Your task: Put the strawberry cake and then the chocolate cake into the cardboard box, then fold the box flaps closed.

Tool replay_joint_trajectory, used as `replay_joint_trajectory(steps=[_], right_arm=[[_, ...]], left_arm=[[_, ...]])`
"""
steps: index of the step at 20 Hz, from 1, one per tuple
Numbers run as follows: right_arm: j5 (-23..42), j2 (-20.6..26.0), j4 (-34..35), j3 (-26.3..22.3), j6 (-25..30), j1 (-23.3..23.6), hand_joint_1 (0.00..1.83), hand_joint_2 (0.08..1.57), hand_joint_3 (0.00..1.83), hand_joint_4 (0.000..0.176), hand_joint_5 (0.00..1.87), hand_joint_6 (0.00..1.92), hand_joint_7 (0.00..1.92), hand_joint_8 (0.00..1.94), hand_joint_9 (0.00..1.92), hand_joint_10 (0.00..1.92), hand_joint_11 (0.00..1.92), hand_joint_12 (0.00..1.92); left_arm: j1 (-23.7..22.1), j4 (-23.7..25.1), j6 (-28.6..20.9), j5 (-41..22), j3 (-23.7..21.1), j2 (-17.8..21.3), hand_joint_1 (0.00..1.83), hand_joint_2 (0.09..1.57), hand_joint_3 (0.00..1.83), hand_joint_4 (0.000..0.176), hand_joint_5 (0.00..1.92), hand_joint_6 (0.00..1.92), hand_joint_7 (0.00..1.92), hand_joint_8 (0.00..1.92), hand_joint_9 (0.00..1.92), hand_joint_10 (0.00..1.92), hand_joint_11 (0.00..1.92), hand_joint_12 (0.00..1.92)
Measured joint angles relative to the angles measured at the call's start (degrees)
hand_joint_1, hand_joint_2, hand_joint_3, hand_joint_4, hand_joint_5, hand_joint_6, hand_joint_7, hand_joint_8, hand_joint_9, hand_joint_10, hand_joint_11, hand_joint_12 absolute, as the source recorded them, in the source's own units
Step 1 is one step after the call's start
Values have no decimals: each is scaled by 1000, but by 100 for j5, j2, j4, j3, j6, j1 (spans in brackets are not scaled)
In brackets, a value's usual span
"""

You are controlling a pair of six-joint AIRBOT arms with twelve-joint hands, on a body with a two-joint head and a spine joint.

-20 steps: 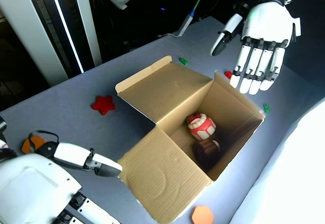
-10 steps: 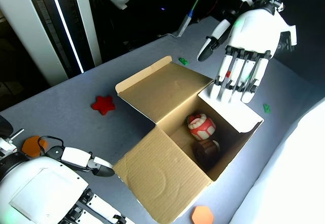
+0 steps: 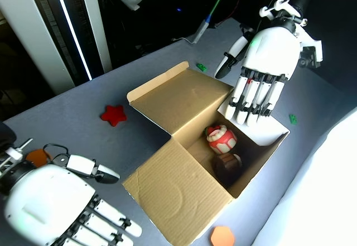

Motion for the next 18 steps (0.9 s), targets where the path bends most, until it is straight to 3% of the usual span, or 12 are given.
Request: replay_joint_trajectory(steps=[4, 6, 7, 8, 16, 18], right_arm=[[-2, -131, -157, 35, 92, 96, 0, 1192, 0, 0, 108, 7, 135, 3, 118, 5, 0, 204], [44, -136, -170, 37, 98, 269, 0, 1182, 0, 0, 123, 8, 159, 7, 132, 7, 0, 255], [96, -136, -162, 37, 103, 345, 24, 1183, 0, 0, 176, 15, 196, 7, 169, 13, 0, 407], [146, -129, -164, 37, 129, 411, 27, 1192, 2, 0, 182, 12, 198, 4, 170, 11, 0, 442], [273, 243, -190, -199, 466, 1097, 0, 1189, 0, 0, 102, 0, 132, 0, 123, 0, 0, 323], [260, 234, -267, -267, 518, 1276, 0, 1189, 0, 0, 108, 4, 135, 4, 122, 1, 0, 322]], left_arm=[[-31, 35, -11, -20, 2, 11, 13, 1214, 0, 18, 368, 1, 376, 1, 431, 4, 0, 1107], [-164, 98, -44, -109, 59, 0, 20, 1212, 0, 18, 376, 3, 383, 3, 432, 3, 0, 1083], [-267, 105, -50, -127, 105, 0, 12, 1212, 0, 21, 369, 4, 384, 7, 408, 3, 0, 1038], [-372, 107, -50, -118, 142, 7, 12, 1212, 0, 22, 369, 4, 386, 7, 407, 2, 0, 1038], [-925, 122, -118, -133, 435, 114, 15, 1218, 1, 20, 326, 3, 369, 0, 406, 0, 0, 1005], [-990, 179, -140, -166, 501, 210, 9, 1209, 0, 29, 321, 1, 368, 0, 409, 1, 0, 1007]])
